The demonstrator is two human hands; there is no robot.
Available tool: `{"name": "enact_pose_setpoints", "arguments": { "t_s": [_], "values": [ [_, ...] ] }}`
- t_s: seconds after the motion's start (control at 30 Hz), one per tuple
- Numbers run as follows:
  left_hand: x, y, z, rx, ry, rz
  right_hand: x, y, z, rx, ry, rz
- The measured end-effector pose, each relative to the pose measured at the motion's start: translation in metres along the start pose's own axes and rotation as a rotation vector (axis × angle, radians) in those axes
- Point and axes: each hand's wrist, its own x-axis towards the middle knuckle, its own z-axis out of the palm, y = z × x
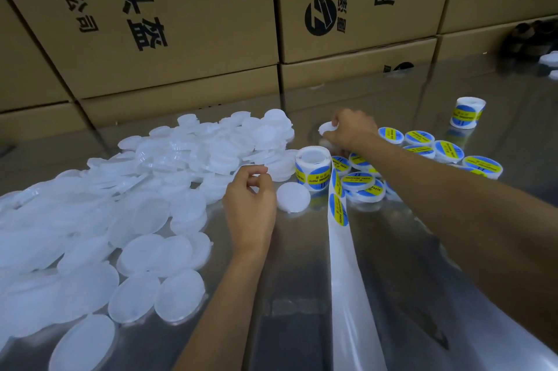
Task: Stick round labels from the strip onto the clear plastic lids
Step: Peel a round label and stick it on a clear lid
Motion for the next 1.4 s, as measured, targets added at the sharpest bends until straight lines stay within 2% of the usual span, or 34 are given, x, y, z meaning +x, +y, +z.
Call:
{"name": "enact_pose_setpoints", "arguments": {
  "t_s": [0.2, 0.3, 0.4, 0.5, 0.6, 0.73, 0.87, 0.97, 1.03, 1.1, 1.2, 1.4],
  "values": [
    [-0.001, 0.004, -0.003, -0.137, 0.057, -0.013, -0.061, -0.030, -0.033, 0.419, 0.126, -0.187],
    [-0.003, 0.007, -0.009, -0.187, 0.054, -0.044, -0.108, -0.044, -0.052, 0.572, 0.118, -0.269],
    [-0.010, 0.019, -0.016, -0.322, -0.057, -0.128, -0.151, -0.049, -0.059, 0.692, 0.130, -0.322],
    [-0.021, 0.034, -0.024, -0.577, -0.292, -0.294, -0.185, -0.050, -0.052, 0.669, 0.154, -0.375],
    [-0.037, 0.037, -0.028, -0.654, -0.462, -0.272, -0.208, -0.050, -0.040, 0.654, 0.201, -0.359],
    [-0.046, 0.030, -0.028, -0.687, -0.467, -0.258, -0.222, -0.049, -0.025, 0.716, 0.227, -0.376],
    [-0.038, 0.026, -0.032, -0.718, -0.489, -0.263, -0.216, -0.030, -0.025, 0.807, 0.273, -0.251],
    [-0.034, 0.026, -0.028, -0.740, -0.494, -0.289, -0.209, -0.010, -0.020, 0.739, 0.110, -0.204],
    [-0.032, 0.025, -0.024, -0.738, -0.491, -0.306, -0.208, -0.005, -0.015, 0.720, -0.047, -0.217],
    [-0.032, 0.024, -0.021, -0.730, -0.486, -0.316, -0.207, -0.004, -0.007, 0.681, -0.124, -0.260],
    [-0.034, 0.021, -0.020, -0.731, -0.486, -0.334, -0.206, -0.003, -0.001, 0.578, -0.180, -0.260],
    [-0.033, 0.017, -0.018, -0.683, -0.423, -0.320, -0.210, -0.003, -0.006, 0.599, -0.189, -0.271]
  ]
}}
